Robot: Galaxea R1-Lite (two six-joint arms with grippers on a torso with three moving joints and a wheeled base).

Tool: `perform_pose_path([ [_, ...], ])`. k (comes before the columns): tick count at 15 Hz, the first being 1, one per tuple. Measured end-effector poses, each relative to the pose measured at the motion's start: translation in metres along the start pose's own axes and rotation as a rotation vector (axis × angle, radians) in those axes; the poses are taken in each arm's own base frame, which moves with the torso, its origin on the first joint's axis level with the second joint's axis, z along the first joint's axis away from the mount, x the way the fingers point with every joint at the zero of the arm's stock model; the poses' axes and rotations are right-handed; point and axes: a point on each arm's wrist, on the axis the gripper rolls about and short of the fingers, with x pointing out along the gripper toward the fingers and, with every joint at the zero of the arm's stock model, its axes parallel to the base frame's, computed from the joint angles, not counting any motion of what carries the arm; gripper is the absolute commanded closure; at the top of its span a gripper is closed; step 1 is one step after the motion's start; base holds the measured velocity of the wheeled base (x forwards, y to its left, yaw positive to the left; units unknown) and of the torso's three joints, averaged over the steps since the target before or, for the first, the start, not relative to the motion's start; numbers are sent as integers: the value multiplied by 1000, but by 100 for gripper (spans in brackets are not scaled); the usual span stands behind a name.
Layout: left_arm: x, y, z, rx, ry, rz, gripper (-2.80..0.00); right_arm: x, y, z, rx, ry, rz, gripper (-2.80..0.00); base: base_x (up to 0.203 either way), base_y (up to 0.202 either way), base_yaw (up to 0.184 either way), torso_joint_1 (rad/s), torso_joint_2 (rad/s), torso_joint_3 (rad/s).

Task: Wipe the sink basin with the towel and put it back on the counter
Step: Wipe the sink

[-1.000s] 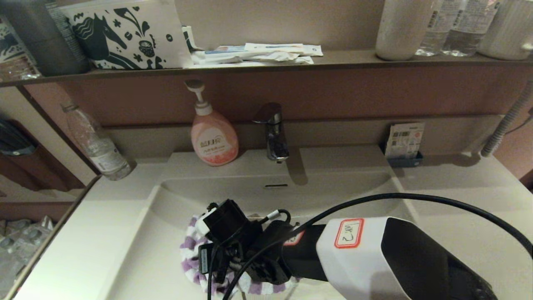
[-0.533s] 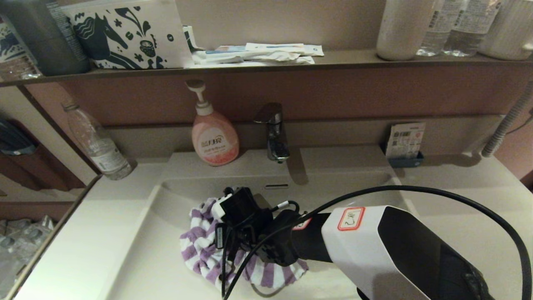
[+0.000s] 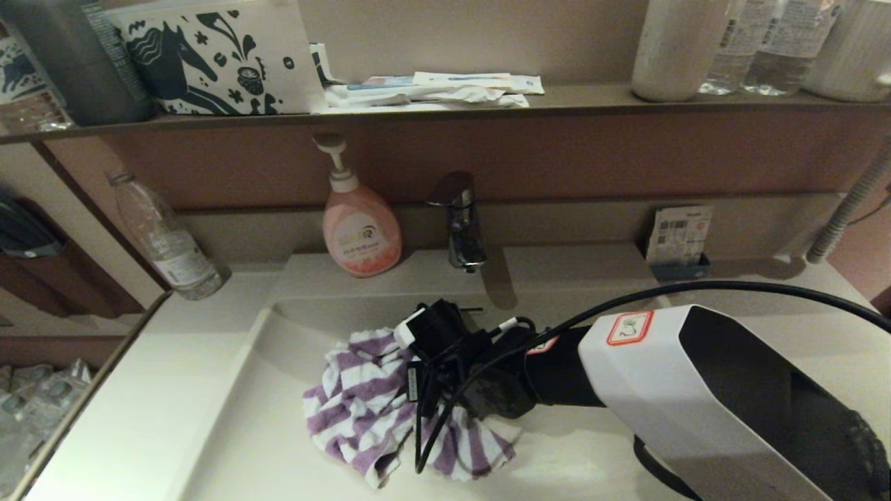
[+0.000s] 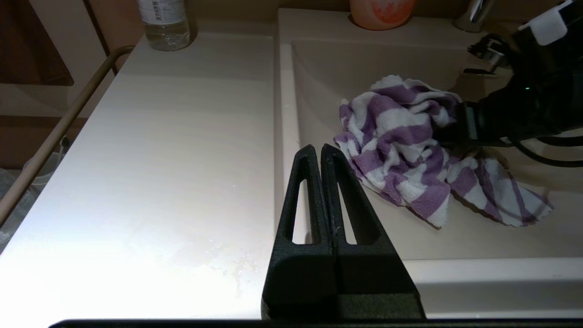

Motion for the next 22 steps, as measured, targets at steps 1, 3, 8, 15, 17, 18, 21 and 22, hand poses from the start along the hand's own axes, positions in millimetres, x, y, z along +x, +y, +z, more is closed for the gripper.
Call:
perform_pose_path([
  [1, 0, 0, 0, -1, 0, 0, 0, -3, -8, -1, -2, 7, -24, 0, 0, 0, 0, 0, 0, 0],
  [3, 0, 0, 0, 0, 0, 0, 0, -11, -26, -4, -11, 5, -69, 0, 0, 0, 0, 0, 0, 0],
  [8, 0, 0, 0, 0, 0, 0, 0, -41, -83, -21, -33, 108, -275, 0, 0, 0, 0, 0, 0, 0],
  [15, 0, 0, 0, 0, 0, 0, 0, -77, -129, -37, -89, 237, -400, 0, 0, 0, 0, 0, 0, 0],
  [17, 0, 0, 0, -1, 0, -1, 0, -83, -129, -38, -100, 263, -402, 0, 0, 0, 0, 0, 0, 0],
  [18, 0, 0, 0, 0, 0, 0, 0, -84, -125, -41, -118, 276, -402, 0, 0, 0, 0, 0, 0, 0],
  [21, 0, 0, 0, 0, 0, 0, 0, -82, -111, -58, -186, 339, -402, 0, 0, 0, 0, 0, 0, 0],
  [22, 0, 0, 0, 0, 0, 0, 0, -79, -105, -63, -206, 353, -392, 0, 0, 0, 0, 0, 0, 0],
])
